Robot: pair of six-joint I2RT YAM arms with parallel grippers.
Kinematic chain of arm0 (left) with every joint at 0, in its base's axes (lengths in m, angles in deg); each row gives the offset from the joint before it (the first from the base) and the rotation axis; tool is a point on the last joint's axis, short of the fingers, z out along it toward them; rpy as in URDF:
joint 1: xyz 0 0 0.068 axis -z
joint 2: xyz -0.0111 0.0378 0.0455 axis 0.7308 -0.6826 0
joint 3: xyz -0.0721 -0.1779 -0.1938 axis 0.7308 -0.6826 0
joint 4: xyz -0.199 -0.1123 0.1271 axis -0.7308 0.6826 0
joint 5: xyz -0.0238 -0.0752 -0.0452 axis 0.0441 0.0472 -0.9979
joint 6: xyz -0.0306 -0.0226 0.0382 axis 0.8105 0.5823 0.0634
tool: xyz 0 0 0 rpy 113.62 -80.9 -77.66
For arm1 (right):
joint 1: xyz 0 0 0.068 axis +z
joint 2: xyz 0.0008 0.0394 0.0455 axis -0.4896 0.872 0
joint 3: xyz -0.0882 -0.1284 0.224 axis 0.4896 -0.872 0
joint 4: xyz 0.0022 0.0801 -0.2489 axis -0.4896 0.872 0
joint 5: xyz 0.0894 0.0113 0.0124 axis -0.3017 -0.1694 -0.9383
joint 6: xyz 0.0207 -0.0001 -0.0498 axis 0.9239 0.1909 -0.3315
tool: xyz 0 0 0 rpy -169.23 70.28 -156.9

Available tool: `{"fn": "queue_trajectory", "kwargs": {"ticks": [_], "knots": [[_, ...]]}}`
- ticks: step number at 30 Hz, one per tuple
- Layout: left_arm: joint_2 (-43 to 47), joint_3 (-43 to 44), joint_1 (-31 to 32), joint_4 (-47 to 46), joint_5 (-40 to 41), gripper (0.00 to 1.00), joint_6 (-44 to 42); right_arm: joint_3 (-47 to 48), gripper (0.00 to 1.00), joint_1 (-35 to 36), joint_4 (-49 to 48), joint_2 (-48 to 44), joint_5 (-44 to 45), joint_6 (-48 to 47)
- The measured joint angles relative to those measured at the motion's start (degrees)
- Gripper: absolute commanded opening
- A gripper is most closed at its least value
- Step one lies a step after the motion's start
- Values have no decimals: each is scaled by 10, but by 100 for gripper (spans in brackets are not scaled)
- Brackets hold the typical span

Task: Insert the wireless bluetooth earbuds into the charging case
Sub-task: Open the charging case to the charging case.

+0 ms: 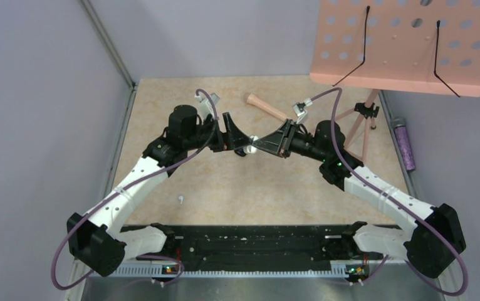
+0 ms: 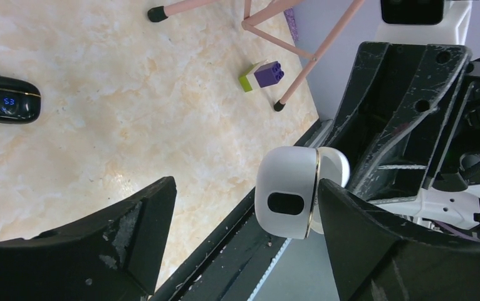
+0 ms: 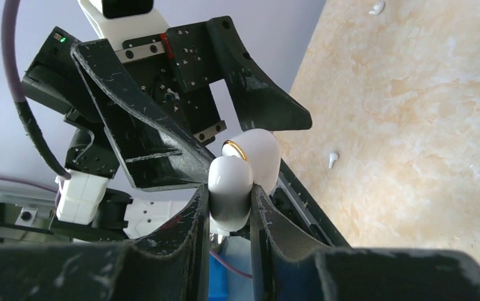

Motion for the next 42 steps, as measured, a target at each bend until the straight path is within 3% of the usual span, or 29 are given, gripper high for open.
{"fn": "queue_trajectory", "kwargs": {"ticks": [4,13,28,42], "knots": [[0,0,0,0,0,69,0,-25,0,-9,-28,0,-16,20],[0,0,1,-7,-7,52,1,-68,0,-23,-125,0,-47,78],[0,0,1,-20,-19,56,3,-144,0,-28,-333,30,-56,185],[23,16,0,19,16,60,-4,-143,0,-29,-251,8,-51,138]]}}
